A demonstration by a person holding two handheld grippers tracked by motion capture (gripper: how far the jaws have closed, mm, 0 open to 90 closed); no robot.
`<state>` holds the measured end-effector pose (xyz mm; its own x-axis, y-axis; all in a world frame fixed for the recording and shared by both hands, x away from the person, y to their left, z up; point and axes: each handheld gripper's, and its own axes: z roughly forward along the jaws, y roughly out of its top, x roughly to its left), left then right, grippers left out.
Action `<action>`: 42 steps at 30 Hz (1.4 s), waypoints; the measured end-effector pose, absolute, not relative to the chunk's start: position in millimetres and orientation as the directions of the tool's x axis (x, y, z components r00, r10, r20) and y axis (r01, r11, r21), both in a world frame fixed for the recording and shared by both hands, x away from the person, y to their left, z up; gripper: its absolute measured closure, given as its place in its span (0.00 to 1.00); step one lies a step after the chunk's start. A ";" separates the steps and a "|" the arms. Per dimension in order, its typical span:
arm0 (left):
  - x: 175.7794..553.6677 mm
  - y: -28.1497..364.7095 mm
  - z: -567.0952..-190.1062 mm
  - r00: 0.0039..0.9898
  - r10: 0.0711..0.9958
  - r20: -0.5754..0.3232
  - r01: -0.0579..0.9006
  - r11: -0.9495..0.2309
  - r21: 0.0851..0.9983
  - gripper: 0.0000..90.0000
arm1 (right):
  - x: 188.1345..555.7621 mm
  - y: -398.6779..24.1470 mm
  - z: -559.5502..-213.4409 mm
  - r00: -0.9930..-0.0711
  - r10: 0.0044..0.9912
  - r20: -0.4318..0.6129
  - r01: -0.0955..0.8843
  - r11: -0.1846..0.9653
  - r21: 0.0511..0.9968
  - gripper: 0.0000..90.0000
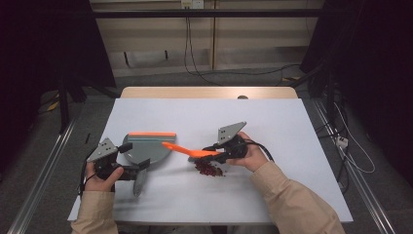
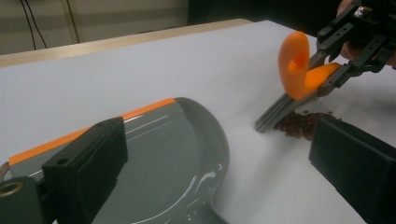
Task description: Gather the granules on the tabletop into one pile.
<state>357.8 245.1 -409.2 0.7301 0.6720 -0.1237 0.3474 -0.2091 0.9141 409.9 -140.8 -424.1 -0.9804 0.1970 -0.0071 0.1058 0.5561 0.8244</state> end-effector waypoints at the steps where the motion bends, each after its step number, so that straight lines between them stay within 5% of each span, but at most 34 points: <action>1: 357.8 245.1 -409.2 0.730 0.672 -0.124 0.347 -0.208 0.915 0.05 | 408.9 -141.2 -423.9 -0.980 0.197 -0.003 0.109 0.556 0.824 0.78; 25: 357.2 244.7 -408.8 0.732 0.670 -0.122 0.346 -0.211 0.914 0.05 | 401.6 -146.5 -423.3 -0.966 0.257 0.010 0.145 0.511 0.848 0.79; 36: 357.8 243.6 -409.5 0.735 0.667 -0.119 0.346 -0.218 0.913 0.05 | 400.9 -157.6 -419.4 -0.921 0.387 0.048 0.229 0.439 0.869 0.79; 42: 357.5 242.9 -409.5 0.736 0.667 -0.116 0.344 -0.220 0.913 0.05 | 387.3 -166.5 -417.6 -0.821 0.569 0.050 0.316 0.379 0.870 0.79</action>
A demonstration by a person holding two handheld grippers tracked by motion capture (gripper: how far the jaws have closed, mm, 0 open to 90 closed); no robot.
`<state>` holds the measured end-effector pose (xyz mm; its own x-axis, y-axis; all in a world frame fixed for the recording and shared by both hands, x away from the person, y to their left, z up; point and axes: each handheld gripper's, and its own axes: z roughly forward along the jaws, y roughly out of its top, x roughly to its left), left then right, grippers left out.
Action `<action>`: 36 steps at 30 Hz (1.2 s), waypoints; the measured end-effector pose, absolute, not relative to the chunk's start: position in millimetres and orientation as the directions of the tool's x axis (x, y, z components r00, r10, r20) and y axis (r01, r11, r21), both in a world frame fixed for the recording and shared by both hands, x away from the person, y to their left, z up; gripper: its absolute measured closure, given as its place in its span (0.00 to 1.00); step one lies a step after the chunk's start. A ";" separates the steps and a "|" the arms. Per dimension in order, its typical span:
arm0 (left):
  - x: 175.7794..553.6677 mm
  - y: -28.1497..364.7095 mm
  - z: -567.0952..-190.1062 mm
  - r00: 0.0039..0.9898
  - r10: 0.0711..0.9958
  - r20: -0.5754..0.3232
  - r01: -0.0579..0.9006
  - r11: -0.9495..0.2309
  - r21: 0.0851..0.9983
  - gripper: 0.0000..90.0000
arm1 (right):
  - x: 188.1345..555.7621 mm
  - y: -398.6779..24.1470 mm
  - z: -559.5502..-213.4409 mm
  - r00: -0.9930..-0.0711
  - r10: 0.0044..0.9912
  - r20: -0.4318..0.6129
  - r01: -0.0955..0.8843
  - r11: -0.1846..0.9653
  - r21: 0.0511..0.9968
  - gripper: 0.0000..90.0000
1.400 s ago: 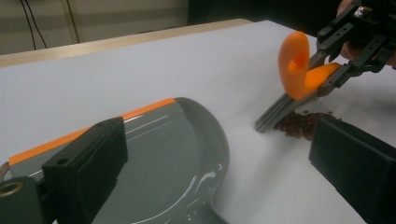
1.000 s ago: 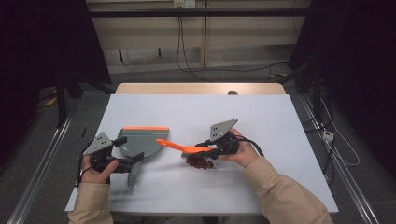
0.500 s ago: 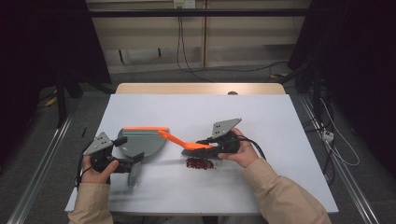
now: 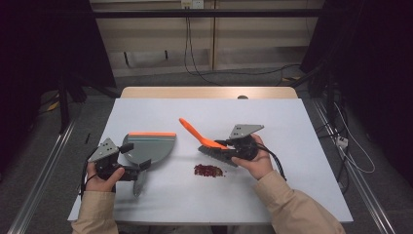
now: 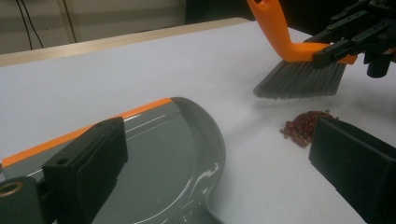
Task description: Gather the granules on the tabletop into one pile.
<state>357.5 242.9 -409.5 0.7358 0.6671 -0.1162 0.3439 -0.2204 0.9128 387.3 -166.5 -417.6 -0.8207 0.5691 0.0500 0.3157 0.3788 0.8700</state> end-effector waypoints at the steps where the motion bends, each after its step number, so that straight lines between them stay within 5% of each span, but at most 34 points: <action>1: 357.3 242.6 -409.4 0.736 0.667 -0.117 0.345 -0.220 0.912 0.05 | 384.1 -167.8 -418.1 -0.801 0.596 0.059 0.330 0.358 0.874 0.79; 10: 355.7 240.4 -407.7 0.742 0.660 -0.115 0.338 -0.221 0.915 0.05 | 352.6 -173.9 -422.5 -0.619 0.785 0.030 0.394 0.278 0.876 0.79; 36: 354.5 237.7 -405.7 0.754 0.647 -0.112 0.328 -0.223 0.918 0.05 | 328.2 -168.9 -426.8 -0.369 0.927 0.071 0.487 0.128 0.864 0.79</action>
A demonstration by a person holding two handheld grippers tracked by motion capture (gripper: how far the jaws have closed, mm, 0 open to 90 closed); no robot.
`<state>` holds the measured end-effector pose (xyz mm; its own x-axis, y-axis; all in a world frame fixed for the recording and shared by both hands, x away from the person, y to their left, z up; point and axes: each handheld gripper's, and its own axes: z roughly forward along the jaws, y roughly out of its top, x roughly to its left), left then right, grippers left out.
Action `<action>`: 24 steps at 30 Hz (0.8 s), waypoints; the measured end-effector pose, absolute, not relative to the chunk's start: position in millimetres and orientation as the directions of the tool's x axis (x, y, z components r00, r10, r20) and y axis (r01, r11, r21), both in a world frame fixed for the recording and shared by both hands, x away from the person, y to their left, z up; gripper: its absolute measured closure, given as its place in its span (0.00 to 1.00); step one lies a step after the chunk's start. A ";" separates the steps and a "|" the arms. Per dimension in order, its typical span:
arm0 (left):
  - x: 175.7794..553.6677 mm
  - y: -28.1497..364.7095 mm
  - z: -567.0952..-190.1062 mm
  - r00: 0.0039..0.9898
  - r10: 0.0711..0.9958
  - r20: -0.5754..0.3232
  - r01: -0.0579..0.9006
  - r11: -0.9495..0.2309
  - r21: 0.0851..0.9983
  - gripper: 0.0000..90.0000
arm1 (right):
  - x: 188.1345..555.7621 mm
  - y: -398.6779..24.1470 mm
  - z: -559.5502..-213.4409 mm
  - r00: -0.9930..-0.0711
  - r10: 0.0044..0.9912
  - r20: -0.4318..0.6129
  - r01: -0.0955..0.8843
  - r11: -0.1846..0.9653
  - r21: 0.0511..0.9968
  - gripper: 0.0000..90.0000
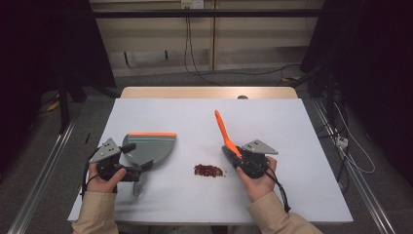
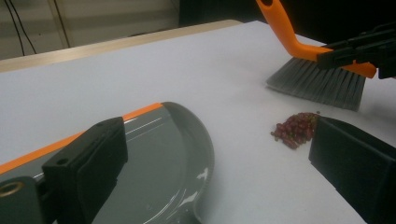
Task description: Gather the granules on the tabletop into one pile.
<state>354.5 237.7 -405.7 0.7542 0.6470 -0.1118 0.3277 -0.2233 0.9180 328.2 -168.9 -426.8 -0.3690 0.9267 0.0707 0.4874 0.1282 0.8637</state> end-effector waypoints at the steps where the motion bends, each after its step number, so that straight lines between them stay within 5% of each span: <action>1: 354.6 237.9 -405.4 0.755 0.647 -0.110 0.325 -0.224 0.919 0.05 | 328.0 -166.2 -427.3 -0.363 0.929 0.073 0.490 0.124 0.863 0.79; 24: 354.0 240.6 -402.8 0.753 0.649 -0.113 0.320 -0.210 0.924 0.05 | 332.1 -110.3 -433.7 -0.319 0.941 0.113 0.470 0.054 0.881 0.78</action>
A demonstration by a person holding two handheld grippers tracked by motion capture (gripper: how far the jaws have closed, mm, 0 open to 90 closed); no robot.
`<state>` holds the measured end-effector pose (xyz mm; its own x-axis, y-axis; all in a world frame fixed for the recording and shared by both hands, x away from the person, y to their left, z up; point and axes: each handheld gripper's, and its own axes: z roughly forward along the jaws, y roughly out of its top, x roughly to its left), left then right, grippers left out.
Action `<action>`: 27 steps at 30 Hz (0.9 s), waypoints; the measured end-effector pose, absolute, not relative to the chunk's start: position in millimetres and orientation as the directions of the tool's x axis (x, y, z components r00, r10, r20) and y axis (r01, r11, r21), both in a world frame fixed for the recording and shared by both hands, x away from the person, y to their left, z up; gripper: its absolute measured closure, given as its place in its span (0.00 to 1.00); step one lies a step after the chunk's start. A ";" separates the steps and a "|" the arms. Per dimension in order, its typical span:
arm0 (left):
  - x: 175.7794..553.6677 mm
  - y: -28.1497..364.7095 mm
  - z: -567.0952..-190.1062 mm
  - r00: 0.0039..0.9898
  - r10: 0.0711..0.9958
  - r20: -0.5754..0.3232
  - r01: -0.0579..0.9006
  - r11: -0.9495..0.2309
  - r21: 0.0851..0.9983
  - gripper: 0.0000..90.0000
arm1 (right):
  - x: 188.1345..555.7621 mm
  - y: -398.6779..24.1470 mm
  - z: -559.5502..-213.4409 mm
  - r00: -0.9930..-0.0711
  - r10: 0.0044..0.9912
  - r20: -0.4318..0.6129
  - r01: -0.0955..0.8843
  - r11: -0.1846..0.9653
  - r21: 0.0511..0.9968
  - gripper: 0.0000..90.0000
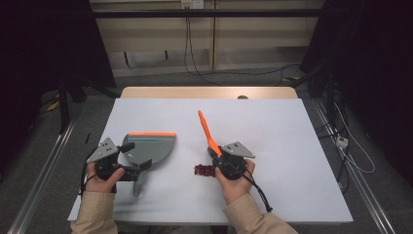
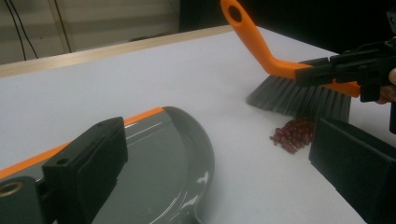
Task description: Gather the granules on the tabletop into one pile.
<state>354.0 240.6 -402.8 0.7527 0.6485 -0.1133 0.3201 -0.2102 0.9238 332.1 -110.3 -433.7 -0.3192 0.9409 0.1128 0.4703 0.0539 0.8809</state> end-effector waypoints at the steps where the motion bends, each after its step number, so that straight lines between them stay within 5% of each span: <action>1: 354.0 240.7 -402.7 0.752 0.648 -0.116 0.321 -0.206 0.924 0.05 | 332.0 -108.1 -433.7 -0.317 0.942 0.108 0.468 0.056 0.882 0.78; 27: 354.1 240.1 -403.4 0.755 0.647 -0.111 0.322 -0.218 0.922 0.05 | 339.7 -119.8 -427.5 -0.282 0.952 0.118 0.448 0.022 0.894 0.79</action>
<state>354.1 240.1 -403.4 0.7547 0.6467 -0.1109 0.3218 -0.2175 0.9215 339.7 -119.8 -427.5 -0.2824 0.9520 0.1184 0.4479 0.0217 0.8938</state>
